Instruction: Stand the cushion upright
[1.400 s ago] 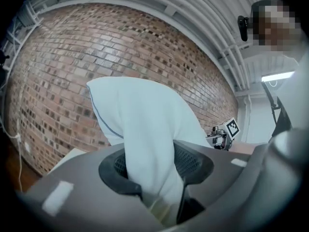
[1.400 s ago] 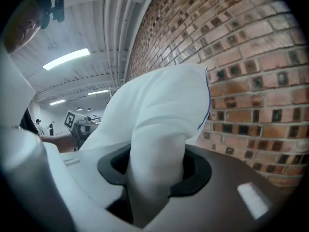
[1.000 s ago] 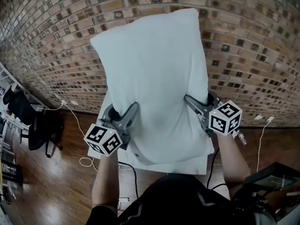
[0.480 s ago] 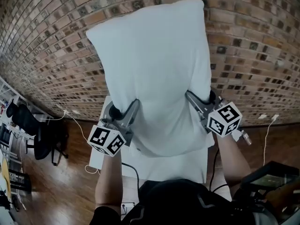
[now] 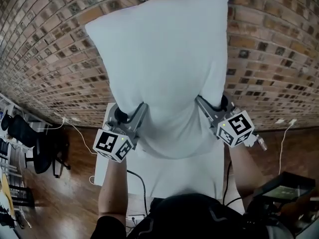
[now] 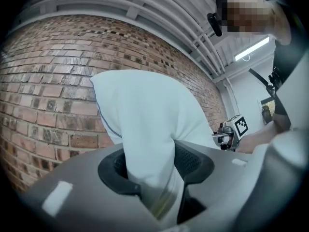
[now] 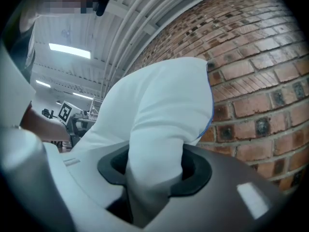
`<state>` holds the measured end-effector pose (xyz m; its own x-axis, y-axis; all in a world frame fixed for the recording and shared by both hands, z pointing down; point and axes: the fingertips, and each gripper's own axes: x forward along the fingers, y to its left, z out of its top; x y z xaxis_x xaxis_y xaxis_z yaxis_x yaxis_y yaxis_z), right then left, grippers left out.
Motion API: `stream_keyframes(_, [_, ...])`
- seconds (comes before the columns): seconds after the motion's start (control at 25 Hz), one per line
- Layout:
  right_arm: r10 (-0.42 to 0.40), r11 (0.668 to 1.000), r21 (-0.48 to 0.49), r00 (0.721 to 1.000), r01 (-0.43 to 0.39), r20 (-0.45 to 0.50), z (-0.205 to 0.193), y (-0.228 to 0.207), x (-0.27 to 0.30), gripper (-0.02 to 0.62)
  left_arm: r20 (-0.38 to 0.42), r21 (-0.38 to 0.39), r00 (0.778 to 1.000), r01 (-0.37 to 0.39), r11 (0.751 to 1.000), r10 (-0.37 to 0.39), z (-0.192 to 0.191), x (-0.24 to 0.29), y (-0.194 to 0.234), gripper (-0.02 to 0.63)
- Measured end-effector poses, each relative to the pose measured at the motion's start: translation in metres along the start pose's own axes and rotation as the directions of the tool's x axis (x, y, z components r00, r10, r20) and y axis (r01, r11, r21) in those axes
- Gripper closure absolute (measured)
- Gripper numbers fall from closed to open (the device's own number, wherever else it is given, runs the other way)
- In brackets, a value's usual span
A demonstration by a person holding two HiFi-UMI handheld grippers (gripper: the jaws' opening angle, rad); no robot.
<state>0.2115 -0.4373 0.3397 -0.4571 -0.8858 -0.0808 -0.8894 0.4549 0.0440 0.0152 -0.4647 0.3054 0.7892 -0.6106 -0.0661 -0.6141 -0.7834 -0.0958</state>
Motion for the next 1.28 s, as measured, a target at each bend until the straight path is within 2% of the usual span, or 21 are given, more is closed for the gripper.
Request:
stream_keyframes(0.32, [-0.056, 0.998, -0.006, 0.997, 0.055, -0.062, -0.05, -0.025, 0.047, 0.396, -0.083, 0.011, 0.997, 0.0, 1.0, 0.001, -0.058, 0.043, 0.046, 0.414])
stream_keyframes(0.48, [-0.057, 0.998, 0.024, 0.993, 0.059, -0.1, -0.071, -0.04, 0.06, 0.382, -0.11, -0.024, 0.994, 0.0, 1.0, -0.002, -0.083, 0.061, 0.06, 0.408])
stream_keyframes(0.68, [-0.062, 0.996, 0.049, 0.984, 0.071, -0.164, -0.099, -0.049, 0.059, 0.348, -0.144, -0.076, 0.989, 0.023, 0.997, -0.034, -0.112, 0.067, 0.064, 0.37])
stream_keyframes(0.84, [-0.068, 0.994, 0.07, 0.983, 0.081, -0.172, -0.103, -0.053, 0.06, 0.299, -0.139, -0.101, 0.99, 0.011, 0.995, -0.025, -0.118, 0.066, 0.07, 0.344])
stream_keyframes(1.08, [-0.048, 0.988, 0.131, 0.971, 0.08, -0.233, -0.107, -0.057, 0.046, 0.195, -0.151, -0.111, 0.988, -0.036, 0.993, 0.019, -0.122, 0.048, 0.071, 0.256])
stream_keyframes(1.28, [-0.062, 0.983, 0.149, 0.953, 0.11, -0.297, -0.106, -0.057, 0.022, 0.163, -0.171, -0.114, 0.984, -0.067, 0.991, 0.047, -0.119, 0.029, 0.061, 0.238])
